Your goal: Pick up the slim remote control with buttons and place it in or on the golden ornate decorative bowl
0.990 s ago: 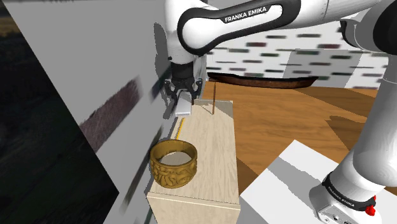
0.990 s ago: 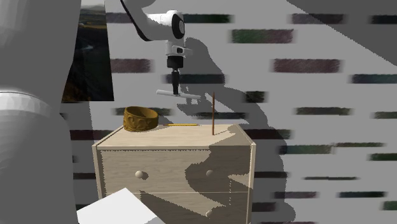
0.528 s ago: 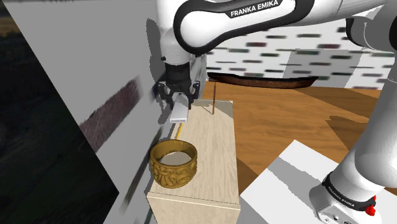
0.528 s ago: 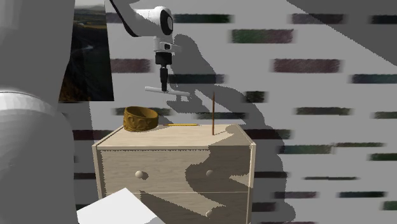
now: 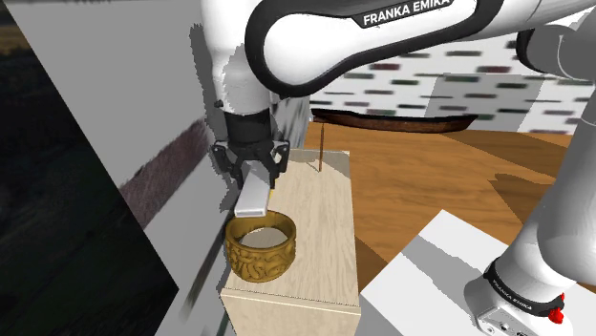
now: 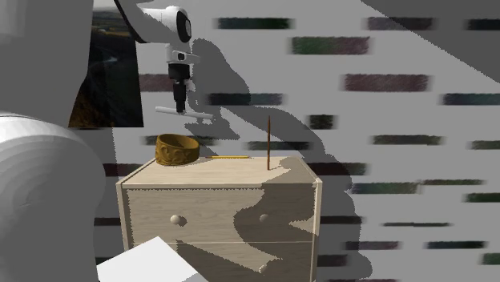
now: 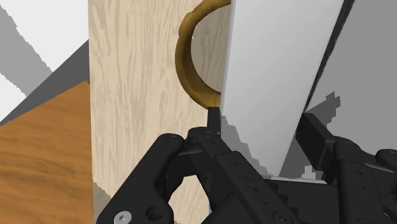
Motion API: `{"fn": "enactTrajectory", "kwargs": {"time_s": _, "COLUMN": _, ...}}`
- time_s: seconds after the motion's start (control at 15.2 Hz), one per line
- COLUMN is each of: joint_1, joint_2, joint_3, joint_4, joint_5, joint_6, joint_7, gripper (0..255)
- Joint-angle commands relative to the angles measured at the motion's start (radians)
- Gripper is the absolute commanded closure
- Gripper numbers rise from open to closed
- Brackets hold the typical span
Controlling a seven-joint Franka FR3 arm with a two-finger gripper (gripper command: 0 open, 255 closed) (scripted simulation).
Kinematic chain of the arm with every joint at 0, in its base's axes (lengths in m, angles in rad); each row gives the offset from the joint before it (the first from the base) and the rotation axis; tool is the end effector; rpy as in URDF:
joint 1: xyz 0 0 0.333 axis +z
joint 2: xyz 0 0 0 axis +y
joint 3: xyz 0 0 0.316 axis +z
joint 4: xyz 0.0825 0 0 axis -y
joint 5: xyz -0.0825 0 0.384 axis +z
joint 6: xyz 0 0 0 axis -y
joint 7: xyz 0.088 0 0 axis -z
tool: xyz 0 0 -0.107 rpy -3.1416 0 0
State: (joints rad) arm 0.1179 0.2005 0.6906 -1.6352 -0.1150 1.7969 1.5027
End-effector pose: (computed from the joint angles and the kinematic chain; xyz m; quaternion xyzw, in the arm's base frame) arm 0.4512 0.4148 0.5205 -0.9429 0.3331 0.0053 0.0067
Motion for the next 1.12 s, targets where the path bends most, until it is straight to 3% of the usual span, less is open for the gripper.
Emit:
{"fn": "enactTrajectory", "kwargs": {"time_s": 0.0, "joint_1": 0.036, "joint_2": 0.007, "joint_3": 0.018, "joint_4": 0.011, "joint_5": -0.008, "joint_6": -0.007, "joint_7": 0.056, "gripper": 255}}
{"fn": "enactTrajectory", "kwargs": {"time_s": 0.07, "joint_1": 0.057, "joint_2": 0.016, "joint_3": 0.027, "joint_4": 0.022, "joint_5": -0.015, "joint_6": -0.012, "joint_7": 0.086, "gripper": 255}}
{"fn": "enactTrajectory", "kwargs": {"time_s": 1.06, "joint_1": 0.055, "joint_2": 0.048, "joint_3": 0.016, "joint_4": -0.146, "joint_5": -0.044, "joint_6": 0.18, "joint_7": 0.104, "gripper": 255}}
